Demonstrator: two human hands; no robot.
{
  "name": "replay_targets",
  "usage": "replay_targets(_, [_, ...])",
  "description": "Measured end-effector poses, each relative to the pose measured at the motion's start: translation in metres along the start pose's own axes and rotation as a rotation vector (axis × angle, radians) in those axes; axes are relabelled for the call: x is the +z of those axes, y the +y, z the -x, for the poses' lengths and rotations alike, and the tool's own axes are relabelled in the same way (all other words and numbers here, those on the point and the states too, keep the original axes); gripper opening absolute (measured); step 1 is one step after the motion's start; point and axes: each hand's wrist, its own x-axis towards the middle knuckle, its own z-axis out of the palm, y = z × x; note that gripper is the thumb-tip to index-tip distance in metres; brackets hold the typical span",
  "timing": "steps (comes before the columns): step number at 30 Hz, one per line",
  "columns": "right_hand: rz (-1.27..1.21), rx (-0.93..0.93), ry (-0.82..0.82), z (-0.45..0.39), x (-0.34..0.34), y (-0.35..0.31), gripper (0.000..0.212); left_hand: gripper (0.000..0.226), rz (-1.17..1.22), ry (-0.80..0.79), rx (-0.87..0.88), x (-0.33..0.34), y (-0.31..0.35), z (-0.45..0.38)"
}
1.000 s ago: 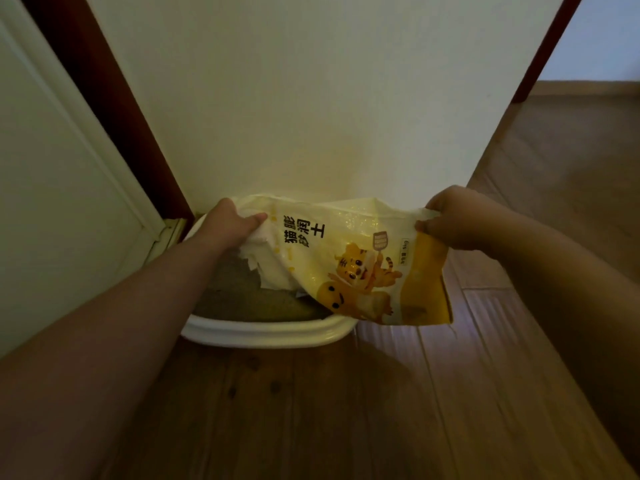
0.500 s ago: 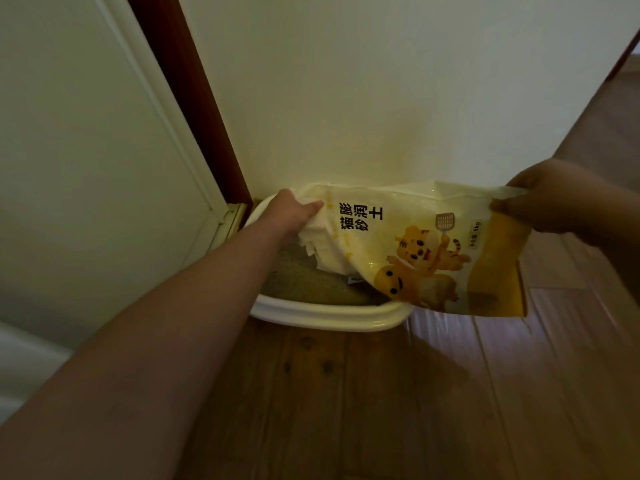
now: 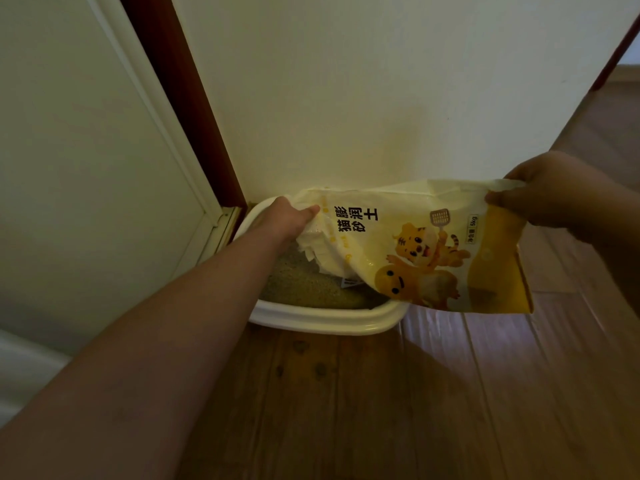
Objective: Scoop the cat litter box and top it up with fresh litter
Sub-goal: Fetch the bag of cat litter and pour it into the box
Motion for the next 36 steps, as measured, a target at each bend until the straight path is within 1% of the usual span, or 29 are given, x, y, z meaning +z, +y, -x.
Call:
replay_targets(3, [-0.017,-0.003,0.021,0.001,-0.003,-0.001,0.04,0.097,0.02,-0.017,-0.009,0.004,-0.004,-0.002])
replay_targets(6, [-0.023,-0.006,0.029,0.003,-0.005,-0.003,0.039,0.108,0.038,-0.024,-0.011,0.008,-0.01,-0.007])
replay_targets(8, [-0.022,-0.006,0.032,0.004,-0.006,-0.004,0.039,0.112,0.019,-0.014,-0.01,0.009,-0.009,-0.007])
replay_targets(12, [-0.031,-0.004,0.038,0.005,-0.006,-0.004,0.039,0.102,0.022,-0.006,-0.009,0.009,-0.004,-0.004])
replay_targets(15, [-0.031,-0.007,0.049,0.005,-0.005,-0.004,0.039,0.091,0.046,-0.013,-0.017,0.011,-0.005,-0.004])
replay_targets(18, [-0.02,-0.013,0.048,0.004,-0.006,-0.006,0.039,0.098,0.074,-0.021,-0.037,0.011,-0.006,-0.004])
replay_targets(22, [-0.019,-0.01,0.033,0.004,-0.007,-0.007,0.04,0.085,0.044,-0.015,-0.038,0.011,-0.004,0.0])
replay_targets(26, [-0.012,-0.004,0.027,0.004,-0.007,-0.006,0.04,0.095,0.036,-0.026,-0.039,0.011,-0.006,-0.003])
replay_targets(30, [-0.012,-0.006,0.035,0.003,-0.007,-0.003,0.04,0.113,0.046,-0.013,-0.034,0.016,-0.017,-0.02])
replay_targets(32, [-0.008,-0.011,0.031,0.002,-0.007,-0.003,0.041,0.108,0.037,-0.023,-0.037,0.014,-0.013,-0.013])
replay_targets(34, [-0.012,-0.006,0.026,0.001,-0.007,-0.003,0.042,0.093,0.042,-0.028,-0.045,0.009,-0.003,0.001])
replay_targets(36, [-0.012,0.001,0.023,0.0,-0.006,-0.003,0.042,0.083,0.044,-0.025,-0.06,0.007,0.0,0.007])
